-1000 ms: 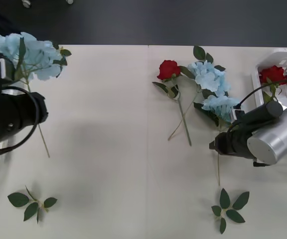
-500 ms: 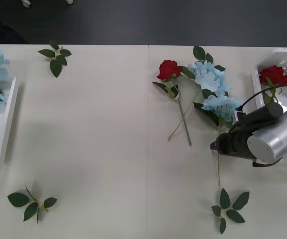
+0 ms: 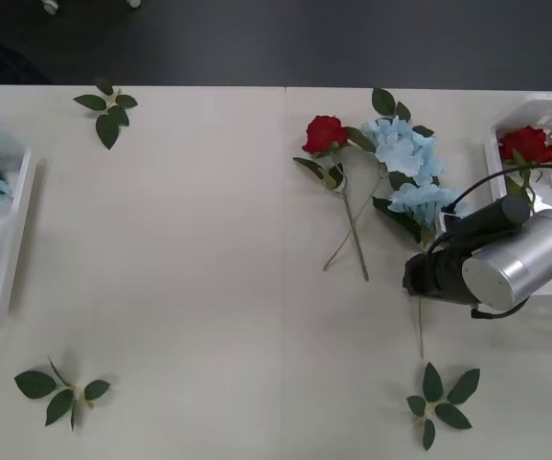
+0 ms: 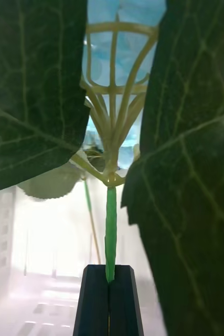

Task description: Put the red flowers into the right box and the blue flowers into the left box

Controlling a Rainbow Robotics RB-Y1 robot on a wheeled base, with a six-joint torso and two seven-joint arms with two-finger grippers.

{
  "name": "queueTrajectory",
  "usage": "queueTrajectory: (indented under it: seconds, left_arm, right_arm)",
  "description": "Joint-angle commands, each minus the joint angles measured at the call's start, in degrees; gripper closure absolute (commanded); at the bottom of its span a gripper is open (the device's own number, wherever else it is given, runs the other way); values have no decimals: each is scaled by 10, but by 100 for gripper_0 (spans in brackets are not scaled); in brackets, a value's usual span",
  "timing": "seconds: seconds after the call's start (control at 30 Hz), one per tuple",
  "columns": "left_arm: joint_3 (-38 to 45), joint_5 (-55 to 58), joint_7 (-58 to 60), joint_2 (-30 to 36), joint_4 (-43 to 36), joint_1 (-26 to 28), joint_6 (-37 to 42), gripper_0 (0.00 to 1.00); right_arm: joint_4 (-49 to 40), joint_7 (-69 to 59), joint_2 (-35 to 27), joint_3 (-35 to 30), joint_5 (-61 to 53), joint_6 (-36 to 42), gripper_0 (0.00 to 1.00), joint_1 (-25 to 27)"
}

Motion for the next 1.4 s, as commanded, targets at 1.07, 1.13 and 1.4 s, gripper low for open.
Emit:
queueTrajectory:
  seconds: [1.07, 1.13, 1.4]
  left_arm:
    - [4, 57, -45, 39, 36, 23, -79, 0]
    - [-10, 77, -44, 37, 28, 16, -79, 0]
    - [-92, 142, -44, 34, -18, 8, -79, 0]
  right_arm:
    - [-304, 255, -77, -321, -202, 233, 100, 126]
    - [-316, 312, -76, -347, -221, 210, 100, 146]
    - [-317, 472, -75, -353, -299, -7, 100, 184]
